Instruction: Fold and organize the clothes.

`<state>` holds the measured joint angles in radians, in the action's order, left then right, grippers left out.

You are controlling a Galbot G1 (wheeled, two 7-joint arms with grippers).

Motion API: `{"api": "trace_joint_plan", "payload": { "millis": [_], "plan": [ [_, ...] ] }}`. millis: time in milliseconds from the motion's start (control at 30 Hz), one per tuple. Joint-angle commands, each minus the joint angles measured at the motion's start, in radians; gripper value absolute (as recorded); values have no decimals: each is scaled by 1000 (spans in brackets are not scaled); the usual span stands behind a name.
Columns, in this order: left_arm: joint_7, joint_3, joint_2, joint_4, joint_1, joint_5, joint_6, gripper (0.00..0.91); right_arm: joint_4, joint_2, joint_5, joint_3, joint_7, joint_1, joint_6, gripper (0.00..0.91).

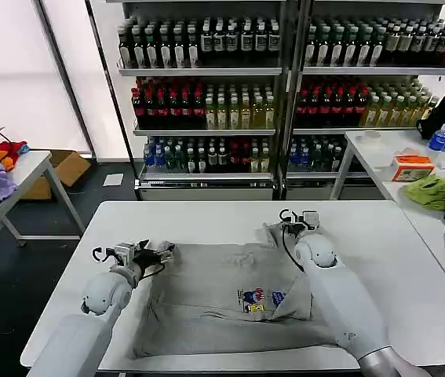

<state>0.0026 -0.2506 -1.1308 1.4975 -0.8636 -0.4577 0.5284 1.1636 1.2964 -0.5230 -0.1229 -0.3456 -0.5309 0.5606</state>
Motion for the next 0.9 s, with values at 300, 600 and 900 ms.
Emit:
{"api": "trace_joint_plan", "payload": {
  "millis": [300, 600, 900],
  "plan": [
    [6, 3, -9, -1, -22, 2, 17, 0, -11, 14, 19, 11, 1, -22, 8, 0],
    [10, 5, -7, 13, -40, 9, 19, 0, 36, 4, 12, 2, -2, -66, 15, 0],
    [17, -8, -17, 28, -52, 22, -10, 0, 73, 3, 18, -4, -16, -102, -4, 0]
  ]
}}
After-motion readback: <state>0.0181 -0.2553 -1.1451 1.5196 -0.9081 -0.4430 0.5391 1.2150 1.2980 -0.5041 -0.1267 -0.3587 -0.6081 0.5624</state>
